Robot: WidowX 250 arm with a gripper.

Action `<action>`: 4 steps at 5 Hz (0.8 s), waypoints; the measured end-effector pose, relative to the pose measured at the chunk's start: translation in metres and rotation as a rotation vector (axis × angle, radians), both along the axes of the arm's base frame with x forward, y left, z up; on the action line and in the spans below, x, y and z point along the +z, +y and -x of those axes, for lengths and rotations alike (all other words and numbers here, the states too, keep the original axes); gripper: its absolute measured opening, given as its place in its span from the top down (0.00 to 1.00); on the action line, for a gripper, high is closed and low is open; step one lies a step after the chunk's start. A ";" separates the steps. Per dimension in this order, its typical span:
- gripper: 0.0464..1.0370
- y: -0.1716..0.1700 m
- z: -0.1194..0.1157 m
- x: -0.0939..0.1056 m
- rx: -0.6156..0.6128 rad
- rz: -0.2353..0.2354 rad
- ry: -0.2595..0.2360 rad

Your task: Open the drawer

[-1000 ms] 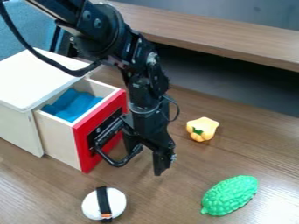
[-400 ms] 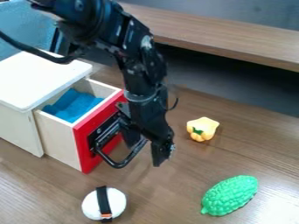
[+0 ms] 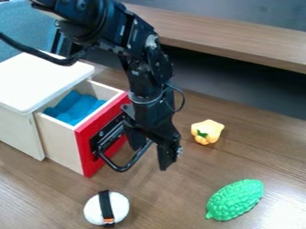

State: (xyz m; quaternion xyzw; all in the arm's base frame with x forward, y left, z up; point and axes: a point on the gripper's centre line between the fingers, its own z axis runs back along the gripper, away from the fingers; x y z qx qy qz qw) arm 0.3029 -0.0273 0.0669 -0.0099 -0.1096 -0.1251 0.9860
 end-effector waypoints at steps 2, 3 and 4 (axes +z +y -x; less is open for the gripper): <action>0.04 -0.008 0.008 0.024 -0.021 -0.015 -0.050; 0.04 -0.008 0.017 0.039 -0.019 -0.002 -0.078; 0.04 -0.010 0.029 0.062 -0.041 0.028 -0.121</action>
